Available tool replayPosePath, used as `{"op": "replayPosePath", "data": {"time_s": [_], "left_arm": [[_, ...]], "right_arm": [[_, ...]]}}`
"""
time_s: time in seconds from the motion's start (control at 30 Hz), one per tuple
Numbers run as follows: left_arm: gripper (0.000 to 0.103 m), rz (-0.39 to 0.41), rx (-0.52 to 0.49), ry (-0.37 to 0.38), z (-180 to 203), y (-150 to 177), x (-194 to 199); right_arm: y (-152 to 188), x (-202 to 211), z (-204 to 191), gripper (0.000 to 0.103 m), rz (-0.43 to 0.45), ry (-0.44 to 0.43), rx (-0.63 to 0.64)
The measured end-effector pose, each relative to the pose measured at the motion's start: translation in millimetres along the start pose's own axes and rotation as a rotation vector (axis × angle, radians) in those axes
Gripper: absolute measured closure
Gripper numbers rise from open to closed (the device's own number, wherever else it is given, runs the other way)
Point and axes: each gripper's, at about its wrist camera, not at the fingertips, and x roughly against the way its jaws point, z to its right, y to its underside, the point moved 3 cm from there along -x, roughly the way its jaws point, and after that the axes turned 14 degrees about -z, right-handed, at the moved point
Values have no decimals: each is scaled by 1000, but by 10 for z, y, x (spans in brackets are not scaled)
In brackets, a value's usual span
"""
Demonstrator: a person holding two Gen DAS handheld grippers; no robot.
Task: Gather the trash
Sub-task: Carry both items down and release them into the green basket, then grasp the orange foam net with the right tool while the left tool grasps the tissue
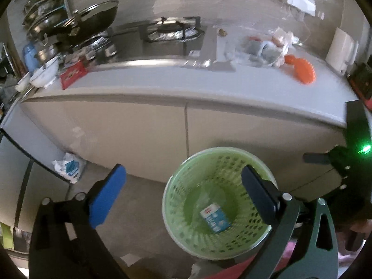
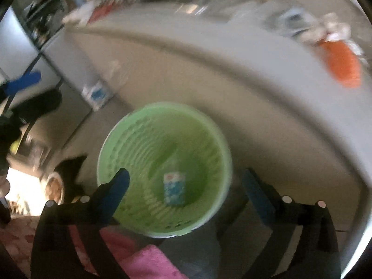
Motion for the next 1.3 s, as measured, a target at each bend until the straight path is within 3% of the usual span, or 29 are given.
{"op": "replayPosePath", "data": {"time_s": [0.17, 0.27, 0.37, 0.47, 0.63, 0.73, 0.9, 0.93, 1.1, 1.3], "left_arm": [[8, 47, -25, 40, 314, -458, 62], [8, 63, -51, 80, 556, -780, 74], [8, 94, -85, 67, 835, -1110, 61], [8, 100, -128, 54, 1098, -1413, -23], [8, 63, -152, 92, 1463, -1905, -268], [8, 46, -145, 102, 1647, -2146, -386], [8, 39, -163, 107, 1934, -2425, -470], [8, 41, -169, 110, 2021, -2512, -473], [8, 68, -202, 157, 2445, -2921, -480], [8, 59, -258, 173, 3092, -3457, -783]], "right_arm": [[-159, 608, 822, 3, 177, 52, -169], [-290, 813, 1412, 3, 236, 98, -257], [-466, 836, 1909, 3, 239, 142, -301], [-638, 755, 2250, 3, 233, 129, -309], [-849, 557, 2510, 4, 217, 91, -282], [-966, 420, 2616, 20, 192, 48, -263], [-1020, 348, 2733, 77, 170, -51, -249], [-995, 382, 2760, 83, 176, -67, -247], [-908, 630, 2945, 86, 210, -68, -237], [-774, 883, 3363, 86, 238, -55, -289]]}}
